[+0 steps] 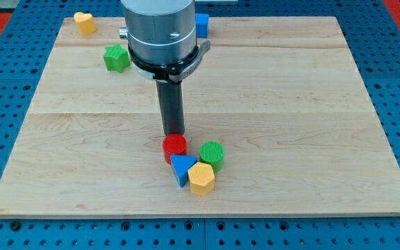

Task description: Slide the red circle along with the green circle slightly right

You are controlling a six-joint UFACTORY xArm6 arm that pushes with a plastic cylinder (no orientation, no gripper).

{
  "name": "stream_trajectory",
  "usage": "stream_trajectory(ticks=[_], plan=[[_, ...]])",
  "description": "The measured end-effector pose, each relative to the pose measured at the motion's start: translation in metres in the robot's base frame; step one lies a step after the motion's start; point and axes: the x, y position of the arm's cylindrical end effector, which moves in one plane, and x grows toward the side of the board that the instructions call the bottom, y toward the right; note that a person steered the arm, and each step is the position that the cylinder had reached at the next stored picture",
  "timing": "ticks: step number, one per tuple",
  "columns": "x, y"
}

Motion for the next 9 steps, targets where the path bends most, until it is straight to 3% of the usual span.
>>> stream_trajectory(ticks=[2,5,7,9], plan=[[0.006,0.000],[-0.025,-0.008],[0.003,-0.056],[0.023,-0.053]])
